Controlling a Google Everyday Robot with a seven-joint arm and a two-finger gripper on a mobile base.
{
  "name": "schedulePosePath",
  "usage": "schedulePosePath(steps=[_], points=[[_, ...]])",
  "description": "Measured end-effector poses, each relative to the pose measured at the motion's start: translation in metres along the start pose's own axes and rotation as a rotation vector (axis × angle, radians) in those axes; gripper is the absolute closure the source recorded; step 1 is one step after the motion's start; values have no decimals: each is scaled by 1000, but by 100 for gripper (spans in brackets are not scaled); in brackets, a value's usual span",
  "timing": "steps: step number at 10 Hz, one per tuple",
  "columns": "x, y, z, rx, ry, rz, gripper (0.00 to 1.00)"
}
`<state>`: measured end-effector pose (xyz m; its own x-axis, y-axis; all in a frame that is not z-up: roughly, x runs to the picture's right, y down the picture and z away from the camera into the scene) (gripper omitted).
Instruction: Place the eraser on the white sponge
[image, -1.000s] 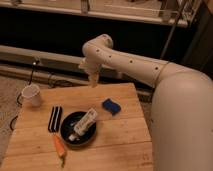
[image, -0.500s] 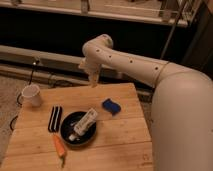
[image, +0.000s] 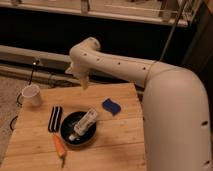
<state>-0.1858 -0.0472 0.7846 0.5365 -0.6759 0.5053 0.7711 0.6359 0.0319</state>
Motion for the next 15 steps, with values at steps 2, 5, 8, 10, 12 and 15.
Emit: schedulePosePath(steps=[2, 5, 8, 10, 12, 15], points=[[-39, -18, 25, -6, -25, -206, 20], [-91, -31, 65, -49, -62, -512, 20], [-124, -26, 113, -157, -105, -769, 20], [-130, -19, 136, -219, -131, -835, 20], [-123, -7, 155, -274, -148, -829, 20], [-112, 12, 167, -319, -167, -769, 20]])
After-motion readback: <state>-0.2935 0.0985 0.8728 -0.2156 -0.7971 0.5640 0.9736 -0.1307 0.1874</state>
